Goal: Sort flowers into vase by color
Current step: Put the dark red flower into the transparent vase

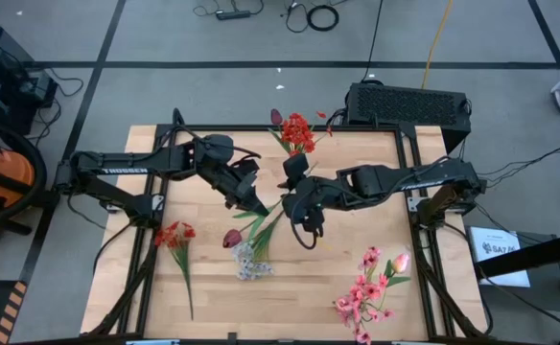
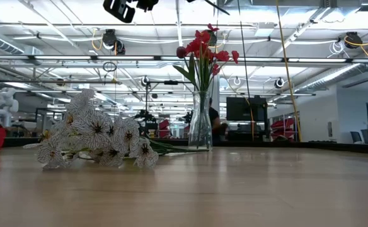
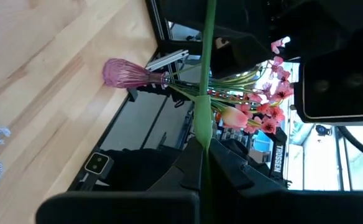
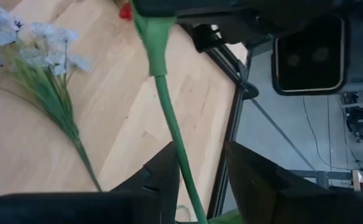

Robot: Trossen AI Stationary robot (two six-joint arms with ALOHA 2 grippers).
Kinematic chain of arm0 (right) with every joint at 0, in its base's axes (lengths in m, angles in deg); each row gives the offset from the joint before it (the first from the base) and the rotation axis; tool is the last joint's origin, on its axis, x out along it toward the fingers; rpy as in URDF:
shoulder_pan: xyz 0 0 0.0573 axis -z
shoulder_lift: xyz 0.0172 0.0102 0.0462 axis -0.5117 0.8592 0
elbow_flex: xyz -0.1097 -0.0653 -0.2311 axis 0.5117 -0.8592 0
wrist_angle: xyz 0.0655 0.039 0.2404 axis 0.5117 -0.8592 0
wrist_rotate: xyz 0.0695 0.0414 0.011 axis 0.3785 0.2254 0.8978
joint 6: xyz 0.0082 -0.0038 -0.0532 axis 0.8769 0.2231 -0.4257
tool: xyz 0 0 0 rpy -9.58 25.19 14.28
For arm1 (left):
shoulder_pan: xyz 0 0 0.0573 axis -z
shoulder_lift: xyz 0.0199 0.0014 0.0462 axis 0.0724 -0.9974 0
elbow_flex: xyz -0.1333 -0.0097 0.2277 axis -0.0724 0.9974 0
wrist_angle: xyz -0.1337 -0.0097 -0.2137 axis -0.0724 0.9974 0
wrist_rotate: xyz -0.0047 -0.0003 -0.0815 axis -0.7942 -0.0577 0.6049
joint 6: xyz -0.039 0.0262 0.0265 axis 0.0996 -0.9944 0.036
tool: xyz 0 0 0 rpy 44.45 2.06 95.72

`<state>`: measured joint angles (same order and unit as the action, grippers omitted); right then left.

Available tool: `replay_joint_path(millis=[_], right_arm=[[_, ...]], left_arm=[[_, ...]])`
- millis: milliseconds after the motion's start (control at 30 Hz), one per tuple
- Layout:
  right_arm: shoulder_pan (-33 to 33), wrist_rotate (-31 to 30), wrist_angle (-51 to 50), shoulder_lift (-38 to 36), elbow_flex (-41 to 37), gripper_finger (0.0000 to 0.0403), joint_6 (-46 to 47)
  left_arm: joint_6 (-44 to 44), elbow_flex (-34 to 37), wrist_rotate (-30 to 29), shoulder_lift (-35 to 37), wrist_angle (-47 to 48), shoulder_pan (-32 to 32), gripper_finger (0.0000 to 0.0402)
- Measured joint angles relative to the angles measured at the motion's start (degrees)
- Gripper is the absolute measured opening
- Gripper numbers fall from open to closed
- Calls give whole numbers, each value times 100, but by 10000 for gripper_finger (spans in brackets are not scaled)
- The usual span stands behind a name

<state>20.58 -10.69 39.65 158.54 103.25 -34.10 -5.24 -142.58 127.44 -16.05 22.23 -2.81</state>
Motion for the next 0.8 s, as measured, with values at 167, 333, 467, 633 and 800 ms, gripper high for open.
replay_joint_path(millis=[167,333,467,633,800], right_arm=[[-4,7,-2,2,0,103,-65],[-4,30,-88,2,0,28,-237],[-2,52,-208,2,0,9,-237],[9,30,-514,-2,0,3,-173],[3,52,-821,-2,4,2,-103]], left_arm=[[-37,0,0,0,2,0,13],[-147,0,-2,0,1,-2,13],[-460,0,-74,0,-81,0,13],[-754,0,-373,-3,-85,-22,15],[-1034,0,-431,-4,-119,-20,48]])
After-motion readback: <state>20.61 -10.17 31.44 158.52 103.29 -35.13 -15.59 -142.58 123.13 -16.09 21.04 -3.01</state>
